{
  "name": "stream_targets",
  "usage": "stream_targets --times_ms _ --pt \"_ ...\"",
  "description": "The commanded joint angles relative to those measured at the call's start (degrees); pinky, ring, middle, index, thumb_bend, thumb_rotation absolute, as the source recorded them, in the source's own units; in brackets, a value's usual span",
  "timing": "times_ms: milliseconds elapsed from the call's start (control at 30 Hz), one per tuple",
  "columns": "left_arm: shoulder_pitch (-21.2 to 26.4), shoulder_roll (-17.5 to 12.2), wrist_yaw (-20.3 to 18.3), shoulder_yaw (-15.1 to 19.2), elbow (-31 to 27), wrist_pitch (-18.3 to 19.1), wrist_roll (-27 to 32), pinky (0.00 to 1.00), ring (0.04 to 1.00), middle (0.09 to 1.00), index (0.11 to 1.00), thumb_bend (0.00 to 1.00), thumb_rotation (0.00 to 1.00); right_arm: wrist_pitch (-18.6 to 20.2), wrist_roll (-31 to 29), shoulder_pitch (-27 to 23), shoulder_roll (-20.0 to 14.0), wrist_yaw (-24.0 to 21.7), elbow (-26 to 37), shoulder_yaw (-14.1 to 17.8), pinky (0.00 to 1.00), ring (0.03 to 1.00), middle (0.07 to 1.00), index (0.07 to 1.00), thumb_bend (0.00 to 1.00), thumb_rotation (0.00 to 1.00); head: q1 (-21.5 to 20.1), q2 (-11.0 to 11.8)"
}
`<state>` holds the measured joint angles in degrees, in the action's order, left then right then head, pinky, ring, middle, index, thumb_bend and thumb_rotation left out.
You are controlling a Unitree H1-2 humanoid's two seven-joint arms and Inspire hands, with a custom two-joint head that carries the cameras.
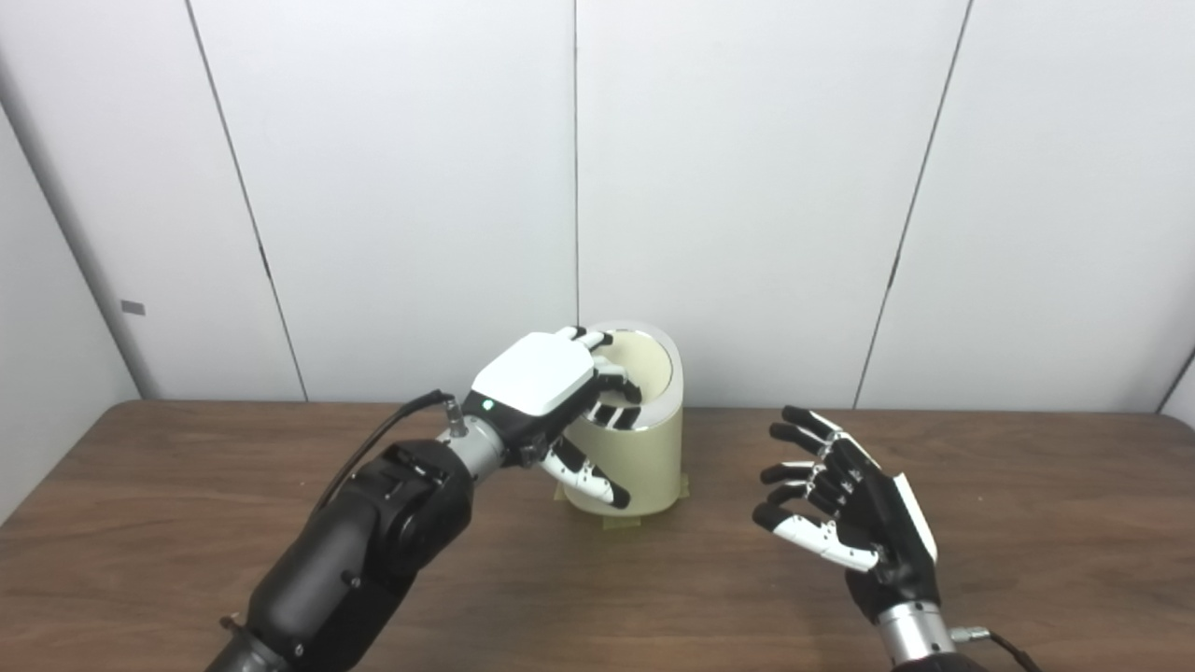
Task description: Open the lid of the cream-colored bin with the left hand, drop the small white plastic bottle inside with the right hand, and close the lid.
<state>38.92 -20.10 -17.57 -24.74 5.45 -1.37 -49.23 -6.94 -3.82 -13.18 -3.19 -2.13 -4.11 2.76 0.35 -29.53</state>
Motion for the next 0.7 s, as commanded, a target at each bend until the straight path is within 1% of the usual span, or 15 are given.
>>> stream_targets --times_ms 0,133,233,333,400,467,500,533,567,600,633,667 --pt "-0.1 -0.3 -0.4 -0.2 2.1 0.0 -0.2 1.0 0.971 0.778 0.767 0.99 0.35 -0.9 -0.2 -1.8 -0.3 0.0 2.0 0.2 0.45 0.568 0.761 0.776 0.86 0.24 0.1 0.0" --pt "-0.6 -0.3 -0.3 -0.6 3.0 0.3 -0.2 1.0 0.979 0.789 0.776 0.98 0.35 -1.1 0.0 -1.7 -0.4 0.0 2.2 0.1 0.46 0.574 0.759 0.777 0.85 0.23 0.2 -0.2" --pt "-1.0 -0.6 -0.1 -0.4 2.4 0.2 0.1 1.0 0.983 0.788 0.779 0.97 0.36 -1.3 -0.3 -1.7 -0.3 -0.1 2.1 0.2 0.46 0.576 0.76 0.775 0.84 0.23 0.1 -0.3" --pt "-1.9 -0.5 1.4 1.6 0.2 0.2 2.3 1.0 0.976 0.78 0.769 0.95 0.38 -2.0 -0.1 -1.8 -0.5 -0.2 1.8 0.2 0.45 0.57 0.759 0.774 0.84 0.23 0.2 -0.3" --pt "-2.8 0.2 3.0 4.0 -1.5 0.3 4.7 1.0 0.97 0.78 0.764 0.94 0.37 -2.3 0.1 -1.9 -0.7 -0.2 1.3 0.2 0.45 0.571 0.76 0.775 0.84 0.24 0.2 -0.2" --pt "-4.4 1.6 4.3 8.0 -3.9 0.7 10.3 1.0 0.964 0.798 0.778 0.9 0.33 -2.4 0.2 -2.0 -0.8 -0.1 1.0 0.3 0.46 0.576 0.762 0.774 0.84 0.24 0.1 -0.3" --pt "-5.4 2.6 5.7 10.4 -4.9 -0.2 13.8 0.97 0.96 0.812 0.792 0.88 0.32 -2.4 0.4 -2.1 -0.8 0.0 0.9 0.3 0.46 0.576 0.762 0.774 0.85 0.24 0.1 -0.3" --pt "-6.6 3.6 7.2 12.9 -5.9 -1.4 17.4 0.89 0.927 0.82 0.795 0.85 0.3 -2.3 0.6 -2.2 -0.8 0.1 0.8 0.3 0.46 0.577 0.762 0.775 0.85 0.25 0.1 -0.3" --pt "-8.1 4.8 8.7 15.4 -6.9 -2.3 20.8 0.8 0.89 0.833 0.802 0.83 0.29 -2.3 0.7 -2.2 -0.9 0.2 0.8 0.4 0.46 0.575 0.761 0.775 0.85 0.25 0.2 -0.3" --pt "-9.3 5.8 9.7 17.3 -7.6 -3.0 23.4 0.77 0.872 0.841 0.807 0.81 0.29 -2.3 0.6 -2.2 -0.9 0.2 0.7 0.4 0.46 0.576 0.76 0.775 0.85 0.24 0.2 -0.2" --pt "-10.7 6.8 10.4 19.1 -8.3 -3.3 26.4 0.76 0.862 0.844 0.811 0.8 0.29 -2.3 0.5 -2.2 -0.9 0.2 0.6 0.5 0.46 0.576 0.759 0.774 0.85 0.24 0.2 -0.2" --pt "-12.3 7.9 10.6 21.0 -9.0 -3.4 29.8 0.78 0.861 0.848 0.82 0.79 0.28 -2.3 0.3 -2.3 -0.8 0.2 0.5 0.6 0.46 0.577 0.758 0.773 0.85 0.23 0.3 -0.2"
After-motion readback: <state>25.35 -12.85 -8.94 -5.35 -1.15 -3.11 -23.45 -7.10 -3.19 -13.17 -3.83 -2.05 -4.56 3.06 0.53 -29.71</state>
